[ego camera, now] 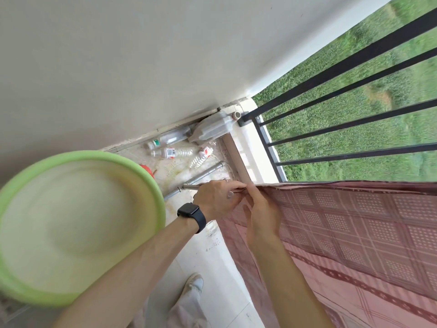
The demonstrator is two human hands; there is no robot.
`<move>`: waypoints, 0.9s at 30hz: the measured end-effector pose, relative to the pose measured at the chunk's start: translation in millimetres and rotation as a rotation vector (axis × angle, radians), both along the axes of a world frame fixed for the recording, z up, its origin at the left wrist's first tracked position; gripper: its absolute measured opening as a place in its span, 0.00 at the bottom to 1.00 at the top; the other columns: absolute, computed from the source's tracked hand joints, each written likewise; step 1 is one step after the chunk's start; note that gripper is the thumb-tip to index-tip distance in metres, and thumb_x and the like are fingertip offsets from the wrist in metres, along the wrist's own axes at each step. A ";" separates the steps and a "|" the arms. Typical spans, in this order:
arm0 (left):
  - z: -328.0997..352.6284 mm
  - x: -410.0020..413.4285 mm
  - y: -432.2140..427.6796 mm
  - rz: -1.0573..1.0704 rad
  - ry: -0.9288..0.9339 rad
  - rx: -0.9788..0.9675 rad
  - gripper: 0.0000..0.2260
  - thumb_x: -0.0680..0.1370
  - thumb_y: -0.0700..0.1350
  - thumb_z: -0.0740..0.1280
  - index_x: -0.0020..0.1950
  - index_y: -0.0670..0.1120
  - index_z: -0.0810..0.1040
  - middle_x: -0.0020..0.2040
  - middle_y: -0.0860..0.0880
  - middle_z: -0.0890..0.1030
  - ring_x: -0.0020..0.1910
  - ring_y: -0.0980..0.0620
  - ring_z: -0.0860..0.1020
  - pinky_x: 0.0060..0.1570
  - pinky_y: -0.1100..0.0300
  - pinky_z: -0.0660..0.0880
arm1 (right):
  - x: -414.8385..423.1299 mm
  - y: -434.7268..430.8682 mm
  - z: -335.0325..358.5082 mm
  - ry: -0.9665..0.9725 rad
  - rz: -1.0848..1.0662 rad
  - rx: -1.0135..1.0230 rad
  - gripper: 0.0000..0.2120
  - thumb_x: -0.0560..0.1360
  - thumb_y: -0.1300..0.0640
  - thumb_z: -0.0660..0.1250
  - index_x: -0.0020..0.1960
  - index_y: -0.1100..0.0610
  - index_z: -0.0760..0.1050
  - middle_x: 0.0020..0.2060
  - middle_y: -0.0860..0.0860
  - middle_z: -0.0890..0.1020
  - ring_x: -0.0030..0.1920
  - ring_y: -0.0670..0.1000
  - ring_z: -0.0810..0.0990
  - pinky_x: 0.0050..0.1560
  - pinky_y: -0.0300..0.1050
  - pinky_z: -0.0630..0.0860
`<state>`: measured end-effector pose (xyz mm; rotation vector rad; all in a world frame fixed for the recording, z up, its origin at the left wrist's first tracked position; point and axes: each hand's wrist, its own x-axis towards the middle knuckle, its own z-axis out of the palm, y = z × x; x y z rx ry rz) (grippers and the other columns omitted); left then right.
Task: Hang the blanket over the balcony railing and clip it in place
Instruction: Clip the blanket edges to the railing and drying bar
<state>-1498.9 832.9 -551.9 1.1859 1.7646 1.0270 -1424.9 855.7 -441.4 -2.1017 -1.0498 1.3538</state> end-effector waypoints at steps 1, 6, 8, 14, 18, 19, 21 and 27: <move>-0.5 -1.3 -0.2 0.010 0.034 0.026 0.14 0.76 0.58 0.59 0.55 0.63 0.81 0.47 0.55 0.85 0.43 0.51 0.81 0.36 0.61 0.71 | -2.1 0.9 0.1 -0.044 0.035 0.032 0.11 0.75 0.49 0.74 0.41 0.56 0.84 0.35 0.46 0.87 0.38 0.43 0.86 0.36 0.37 0.79; -1.5 -8.5 -4.5 0.012 0.119 0.100 0.09 0.78 0.58 0.62 0.56 0.66 0.79 0.48 0.59 0.83 0.40 0.54 0.82 0.35 0.57 0.78 | -4.1 14.8 -12.2 -0.199 -0.094 -0.003 0.17 0.73 0.42 0.71 0.37 0.55 0.81 0.32 0.47 0.86 0.39 0.47 0.86 0.48 0.52 0.83; 4.8 -17.2 -7.8 -0.039 -0.011 -0.071 0.14 0.77 0.57 0.63 0.62 0.62 0.72 0.48 0.58 0.82 0.45 0.55 0.80 0.42 0.57 0.76 | -4.9 15.9 -13.8 -0.253 -0.086 -0.004 0.15 0.72 0.43 0.70 0.37 0.55 0.80 0.36 0.49 0.86 0.42 0.50 0.86 0.51 0.55 0.83; -8.1 -39.7 -35.5 -0.183 -0.047 -0.256 0.20 0.76 0.41 0.56 0.68 0.44 0.59 0.58 0.45 0.77 0.55 0.45 0.77 0.54 0.49 0.74 | 0.7 16.2 -12.8 -0.247 -0.047 -0.014 0.11 0.68 0.48 0.73 0.34 0.56 0.80 0.37 0.50 0.86 0.41 0.51 0.85 0.47 0.53 0.82; -12.3 -53.9 -50.0 -0.168 -0.031 -0.294 0.12 0.80 0.40 0.60 0.64 0.45 0.67 0.63 0.46 0.73 0.58 0.44 0.75 0.54 0.52 0.70 | -0.8 15.7 -10.6 -0.222 -0.045 -0.039 0.09 0.70 0.53 0.74 0.33 0.55 0.82 0.30 0.46 0.85 0.38 0.48 0.85 0.46 0.50 0.82; -12.6 -57.6 -53.5 -0.148 -0.050 -0.299 0.14 0.80 0.42 0.62 0.66 0.47 0.69 0.64 0.47 0.70 0.57 0.45 0.75 0.54 0.53 0.71 | -1.1 15.8 -9.8 -0.220 -0.049 -0.040 0.08 0.70 0.54 0.74 0.34 0.55 0.82 0.30 0.46 0.85 0.38 0.48 0.85 0.45 0.48 0.82; -11.8 -63.4 -59.6 -0.110 -0.102 -0.293 0.20 0.80 0.46 0.64 0.72 0.53 0.69 0.65 0.49 0.68 0.58 0.47 0.75 0.59 0.52 0.71 | -1.0 15.7 -8.9 -0.218 -0.046 -0.036 0.08 0.70 0.54 0.74 0.34 0.55 0.82 0.29 0.46 0.85 0.37 0.47 0.85 0.41 0.46 0.80; -8.2 -70.0 -63.3 0.026 -0.179 -0.269 0.15 0.76 0.50 0.70 0.61 0.52 0.79 0.54 0.52 0.81 0.53 0.51 0.78 0.50 0.60 0.72 | 0.9 15.1 -11.8 -0.212 -0.018 -0.015 0.08 0.67 0.52 0.74 0.32 0.55 0.81 0.31 0.47 0.86 0.39 0.50 0.86 0.48 0.53 0.82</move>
